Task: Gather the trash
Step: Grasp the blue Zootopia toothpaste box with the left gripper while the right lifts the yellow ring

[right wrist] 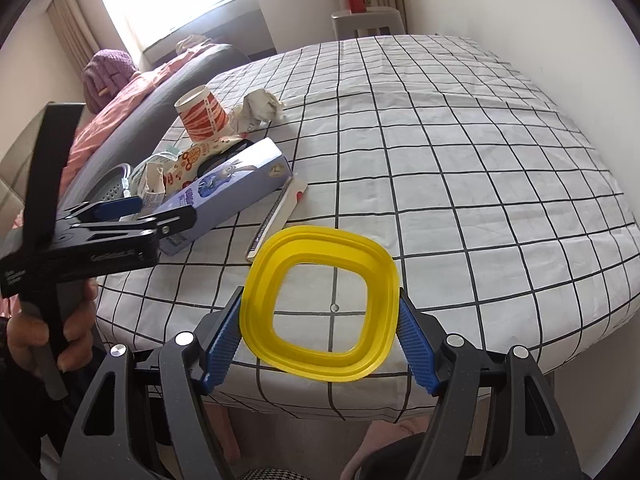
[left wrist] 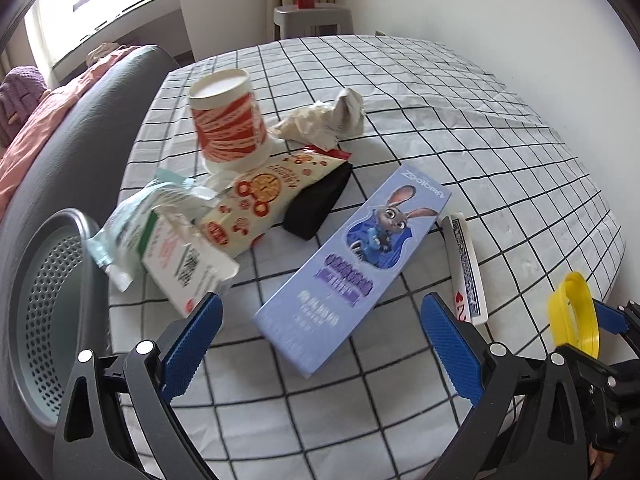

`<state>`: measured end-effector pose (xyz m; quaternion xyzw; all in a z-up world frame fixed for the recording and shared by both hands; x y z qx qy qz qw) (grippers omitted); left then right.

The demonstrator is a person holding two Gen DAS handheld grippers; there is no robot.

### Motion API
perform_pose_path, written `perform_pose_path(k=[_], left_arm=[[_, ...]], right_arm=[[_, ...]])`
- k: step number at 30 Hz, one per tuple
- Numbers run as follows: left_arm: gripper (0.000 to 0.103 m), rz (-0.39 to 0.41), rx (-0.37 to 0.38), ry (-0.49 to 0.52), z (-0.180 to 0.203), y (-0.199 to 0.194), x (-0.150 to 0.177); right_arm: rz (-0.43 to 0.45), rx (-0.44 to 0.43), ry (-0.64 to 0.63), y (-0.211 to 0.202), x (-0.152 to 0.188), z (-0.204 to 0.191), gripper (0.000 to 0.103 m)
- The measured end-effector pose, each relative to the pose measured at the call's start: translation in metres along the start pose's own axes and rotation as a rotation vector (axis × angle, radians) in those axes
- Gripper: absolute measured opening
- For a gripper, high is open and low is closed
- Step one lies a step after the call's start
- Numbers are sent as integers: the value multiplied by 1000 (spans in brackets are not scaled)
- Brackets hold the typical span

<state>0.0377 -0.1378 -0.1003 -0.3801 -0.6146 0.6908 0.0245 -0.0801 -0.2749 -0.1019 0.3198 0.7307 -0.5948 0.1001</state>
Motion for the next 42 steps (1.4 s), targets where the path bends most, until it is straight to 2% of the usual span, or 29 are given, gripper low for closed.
perform_pose_path(k=[9, 10, 11, 13, 17, 21, 25, 30, 32, 35, 38, 42], left_arm=[[95, -33, -23, 37, 10, 27, -13], [89, -39, -23, 43, 12, 29, -13], [79, -50, -18, 47, 14, 31, -11], [70, -72, -6, 54, 18, 32, -6], [64, -98, 69, 35, 30, 24, 9], [64, -88, 78, 32, 39, 21, 15], [64, -84, 68, 12, 39, 30, 3], [64, -71, 43, 33, 42, 37, -9], [52, -63, 41, 36, 43, 37, -12], [43, -56, 55, 26, 41, 36, -13], [43, -47, 86, -6, 35, 31, -8], [43, -13, 84, -35, 27, 16, -2]], right_arm=[[38, -67, 11, -9, -5, 1, 69], [41, -70, 11, -10, -6, 0, 69], [44, -74, 11, -10, -6, 0, 69], [47, -78, 14, -11, -6, 0, 69], [57, -76, 24, -14, -6, 3, 70], [65, -71, 33, -16, -7, 5, 70], [68, -69, 33, -17, -7, 5, 70], [72, -70, 40, -17, -8, 5, 70], [75, -70, 40, -17, -8, 6, 70], [73, -66, 40, -17, -8, 6, 70], [74, -62, 39, -17, -10, 5, 70], [72, -52, 27, -16, -10, -1, 70]])
Point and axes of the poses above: each gripper's, at about its wrist camera, not at the fingertips, and y roughly the way its jaws point, z to its right, x to its underside, the point moved 6 cm from there along y, roughly the way its jaws point, and after that the axes turned 2 degrees about y, right-handed, at the moved point
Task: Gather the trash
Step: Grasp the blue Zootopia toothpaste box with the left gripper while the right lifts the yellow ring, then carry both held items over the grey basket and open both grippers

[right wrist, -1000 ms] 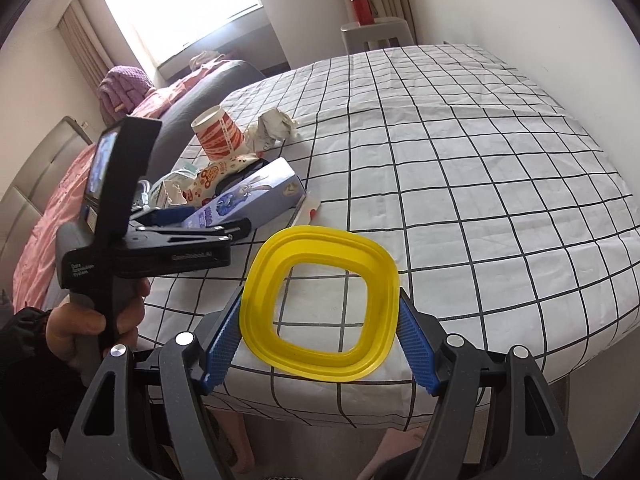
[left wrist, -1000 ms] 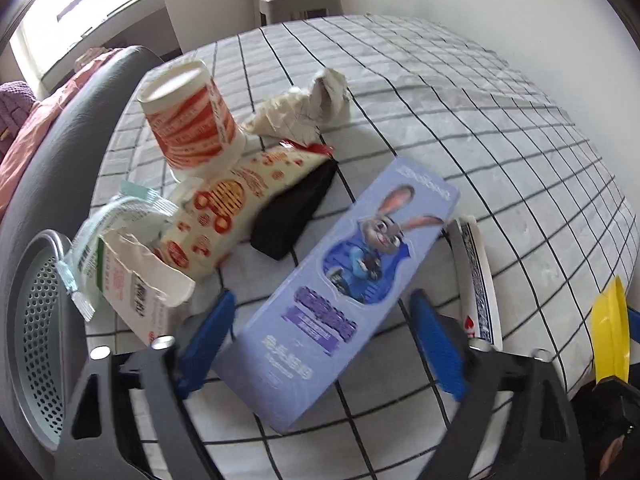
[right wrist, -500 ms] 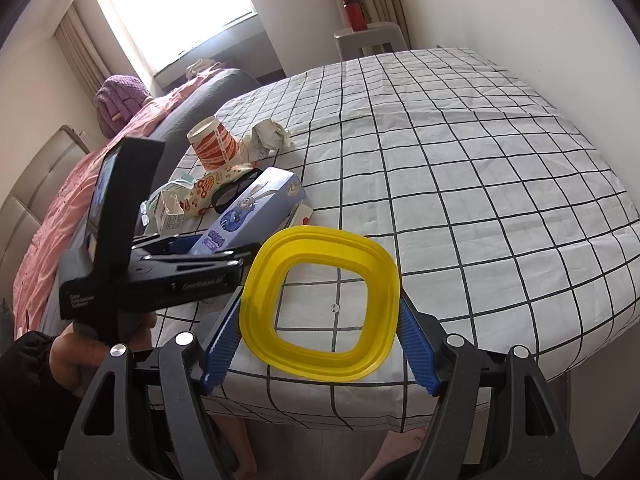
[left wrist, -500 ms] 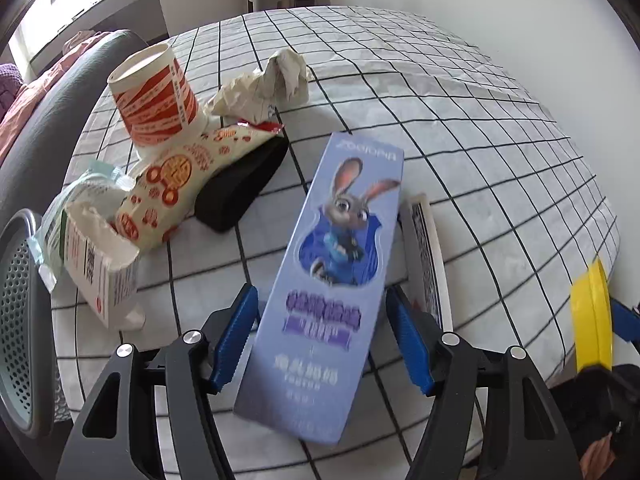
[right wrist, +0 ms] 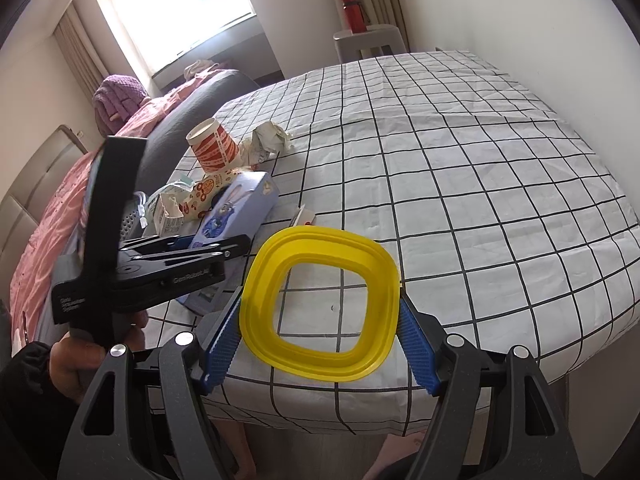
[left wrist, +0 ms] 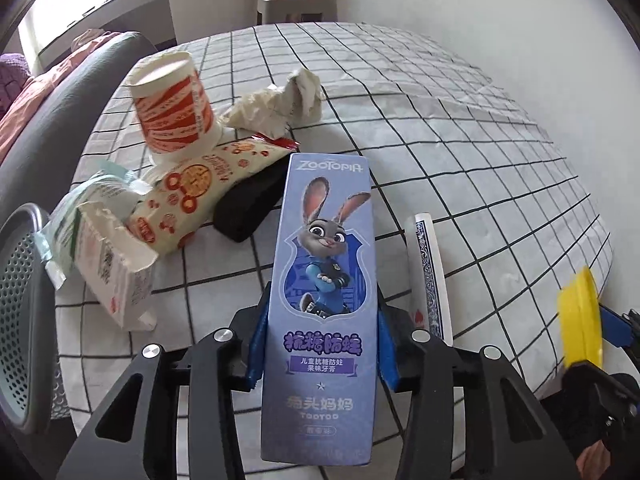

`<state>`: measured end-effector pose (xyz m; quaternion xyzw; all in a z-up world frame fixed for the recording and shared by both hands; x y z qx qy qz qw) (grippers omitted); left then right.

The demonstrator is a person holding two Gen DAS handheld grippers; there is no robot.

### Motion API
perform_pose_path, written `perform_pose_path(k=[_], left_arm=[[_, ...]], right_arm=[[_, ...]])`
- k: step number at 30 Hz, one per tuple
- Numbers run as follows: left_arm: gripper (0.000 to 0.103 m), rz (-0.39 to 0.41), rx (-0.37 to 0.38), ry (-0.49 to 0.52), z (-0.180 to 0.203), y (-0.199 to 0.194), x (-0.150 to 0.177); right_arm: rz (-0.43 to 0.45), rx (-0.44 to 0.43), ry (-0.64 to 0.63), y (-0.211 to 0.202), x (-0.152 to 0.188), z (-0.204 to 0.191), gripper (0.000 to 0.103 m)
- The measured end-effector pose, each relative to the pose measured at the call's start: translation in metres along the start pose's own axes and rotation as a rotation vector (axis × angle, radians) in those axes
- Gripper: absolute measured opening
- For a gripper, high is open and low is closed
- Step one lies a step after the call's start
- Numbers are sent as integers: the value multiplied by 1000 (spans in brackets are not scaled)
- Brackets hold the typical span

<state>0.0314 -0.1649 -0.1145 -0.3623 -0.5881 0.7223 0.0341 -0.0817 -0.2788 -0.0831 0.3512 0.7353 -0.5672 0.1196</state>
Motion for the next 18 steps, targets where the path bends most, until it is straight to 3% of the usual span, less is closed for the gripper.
perform_pose_path(k=[5, 10, 14, 18], left_arm=[[43, 93, 14, -46, -17, -45, -4], [43, 184, -33, -110, -60, -95, -5], [43, 223, -141, -198, -121, -127, 10], [43, 193, -238, -276, -184, -143, 39]], right_arm=[[-8, -4, -22, 2, -6, -20, 70], [6, -44, -102, 6, -28, -70, 70], [17, -110, -180, 17, -48, -125, 70], [1, -181, -276, 39, -62, -191, 70]])
Point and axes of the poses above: each gripper's, at about its wrist camera, not at the fingertips, and y roughly the way its jaws point, z to its right, x to its underside, the point moved 6 cm from there along y, roughly the way its jaws point, and after that the axes turned 2 degrees about y, right-handed, at the moved point
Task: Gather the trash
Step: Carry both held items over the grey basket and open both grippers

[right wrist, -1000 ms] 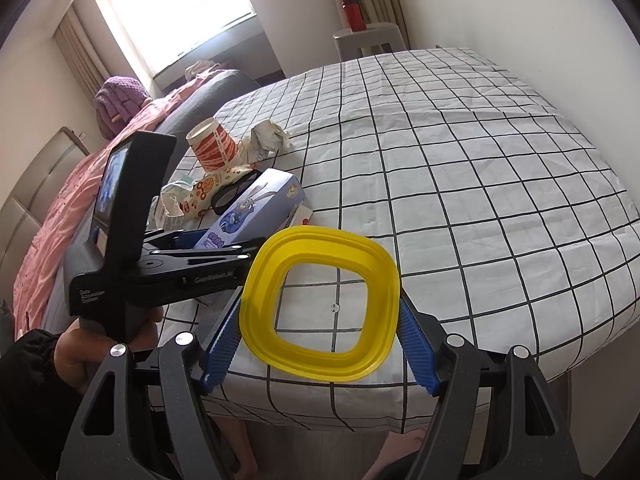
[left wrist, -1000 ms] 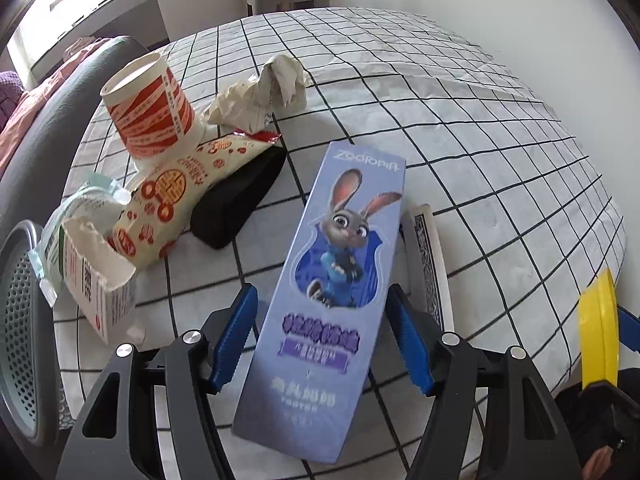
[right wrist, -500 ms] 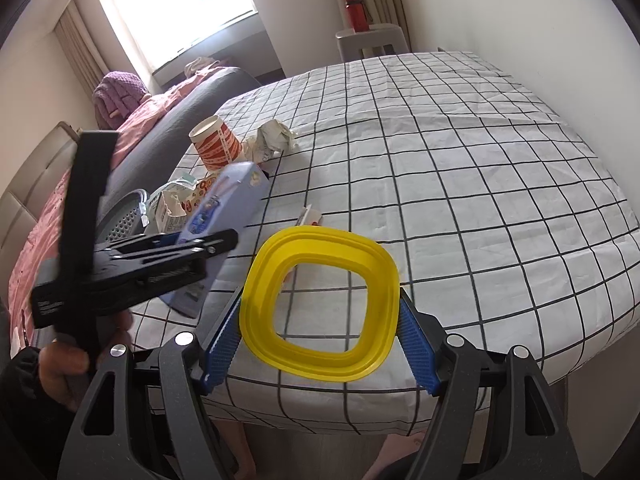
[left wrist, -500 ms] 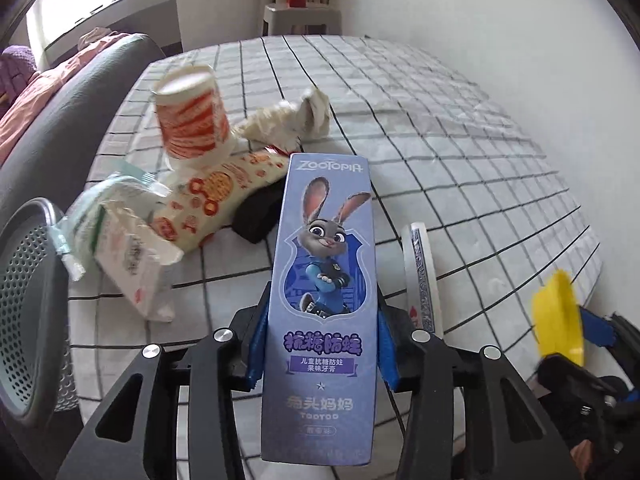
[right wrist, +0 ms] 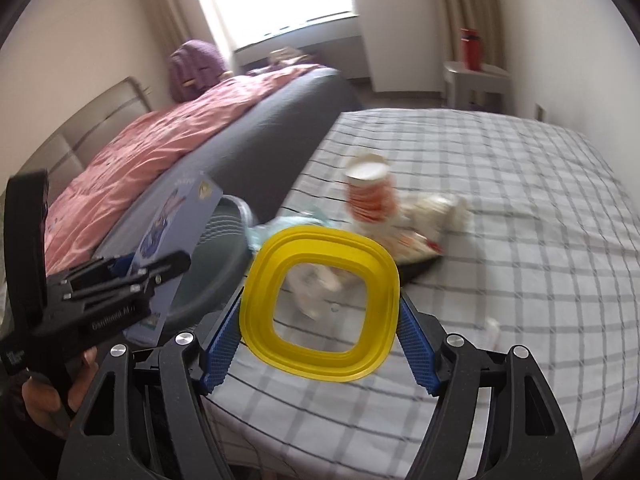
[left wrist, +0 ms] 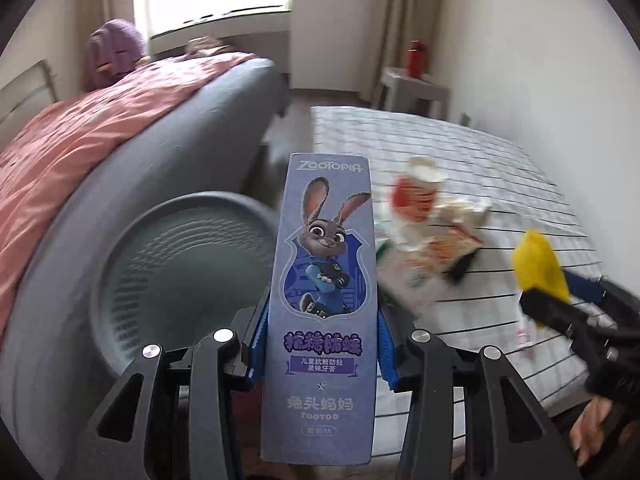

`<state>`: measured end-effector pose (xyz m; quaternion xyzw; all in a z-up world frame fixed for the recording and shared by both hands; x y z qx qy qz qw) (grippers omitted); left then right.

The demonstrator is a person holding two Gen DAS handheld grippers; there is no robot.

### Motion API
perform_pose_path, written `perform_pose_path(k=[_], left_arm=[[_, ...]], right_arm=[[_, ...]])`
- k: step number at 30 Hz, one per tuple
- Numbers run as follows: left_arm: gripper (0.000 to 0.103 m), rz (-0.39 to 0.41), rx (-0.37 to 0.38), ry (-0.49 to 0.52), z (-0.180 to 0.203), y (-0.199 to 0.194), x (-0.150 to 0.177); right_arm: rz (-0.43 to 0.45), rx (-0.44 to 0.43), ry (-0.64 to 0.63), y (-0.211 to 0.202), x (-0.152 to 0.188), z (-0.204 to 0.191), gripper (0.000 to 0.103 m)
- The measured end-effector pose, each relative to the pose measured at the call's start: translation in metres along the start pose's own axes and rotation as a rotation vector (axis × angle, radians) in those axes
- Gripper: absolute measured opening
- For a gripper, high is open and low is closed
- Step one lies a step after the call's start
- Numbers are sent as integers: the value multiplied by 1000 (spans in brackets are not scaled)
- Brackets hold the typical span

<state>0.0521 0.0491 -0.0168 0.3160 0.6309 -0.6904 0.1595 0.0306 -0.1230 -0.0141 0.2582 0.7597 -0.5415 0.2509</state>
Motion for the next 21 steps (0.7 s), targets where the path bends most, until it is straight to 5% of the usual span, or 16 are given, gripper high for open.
perform_pose_path(k=[8, 21], left_arm=[[43, -56, -122, -156, -108, 14, 22], [43, -116, -135, -241, -155, 48, 31]], right_arm=[[-77, -147, -163, 78, -32, -107, 70], [-219, -205, -250, 159, -24, -153, 70]])
Point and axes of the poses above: each gripper's, at about its wrist camera, not at the fingertips, and y roughly the way its jaws point, z to its right, x to its underside, the point moved 6 cm from there along y, roughly the way its jaws point, and after that the axes turned 2 degrees about y, right-handed, at the moved point
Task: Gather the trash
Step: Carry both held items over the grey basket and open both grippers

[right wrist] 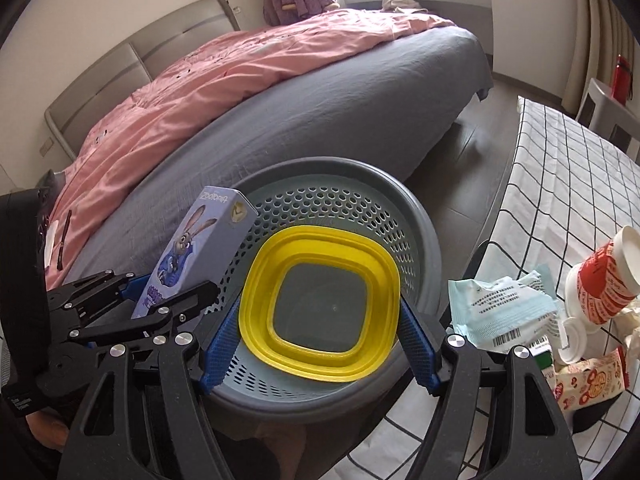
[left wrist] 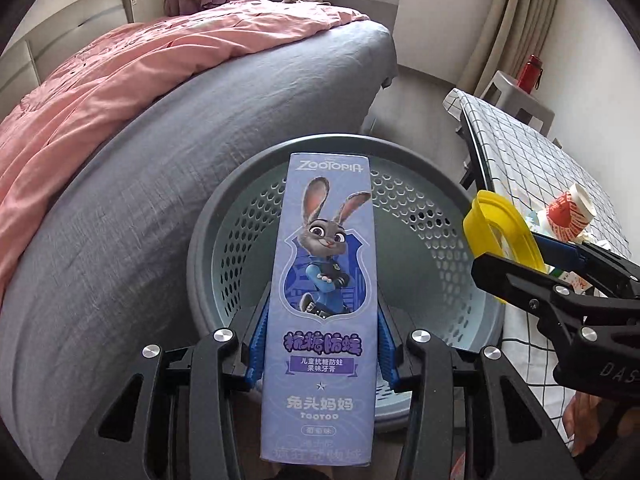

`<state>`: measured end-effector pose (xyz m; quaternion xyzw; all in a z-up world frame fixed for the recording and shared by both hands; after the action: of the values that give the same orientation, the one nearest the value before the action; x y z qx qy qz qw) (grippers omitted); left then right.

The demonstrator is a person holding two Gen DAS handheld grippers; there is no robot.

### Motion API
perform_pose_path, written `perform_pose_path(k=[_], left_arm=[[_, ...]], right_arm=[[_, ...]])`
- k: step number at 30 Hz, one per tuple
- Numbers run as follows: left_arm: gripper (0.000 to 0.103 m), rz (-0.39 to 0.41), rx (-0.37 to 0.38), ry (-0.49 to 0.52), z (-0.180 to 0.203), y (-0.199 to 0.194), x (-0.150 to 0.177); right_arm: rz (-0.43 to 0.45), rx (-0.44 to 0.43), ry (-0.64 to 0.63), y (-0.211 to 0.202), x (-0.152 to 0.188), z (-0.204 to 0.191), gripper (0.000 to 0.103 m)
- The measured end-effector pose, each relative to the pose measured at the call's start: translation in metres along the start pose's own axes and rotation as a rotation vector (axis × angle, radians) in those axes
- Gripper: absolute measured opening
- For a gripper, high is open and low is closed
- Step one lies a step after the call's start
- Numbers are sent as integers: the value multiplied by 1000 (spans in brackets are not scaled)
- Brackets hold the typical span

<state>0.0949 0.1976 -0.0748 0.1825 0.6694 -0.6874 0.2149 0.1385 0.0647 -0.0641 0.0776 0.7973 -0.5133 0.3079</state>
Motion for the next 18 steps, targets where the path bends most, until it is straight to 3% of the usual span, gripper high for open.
perform_pose_path(k=[6, 11, 18], left_arm=[[44, -11, -28, -18, -6, 10, -5], [63, 23, -66, -32, -15, 5, -7], [63, 13, -76, -57, -25, 8, -7]], right_arm=[[6, -7, 0, 10, -6, 1, 73], [33, -7, -3, 8, -10, 0, 83], [31, -4, -6, 11, -11, -2, 83]])
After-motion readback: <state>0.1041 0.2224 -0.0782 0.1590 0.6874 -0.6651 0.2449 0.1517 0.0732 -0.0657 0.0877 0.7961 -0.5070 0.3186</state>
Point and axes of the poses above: each gripper's, at about its wrist camera, not at the fingertips, and y roughly the way its jaws point, z to its right, x to its underside, the point moved 6 cm from there along y, roughly the way its jaws point, and after that the axes turned 2 degrees about y, right-handed, at the moved point
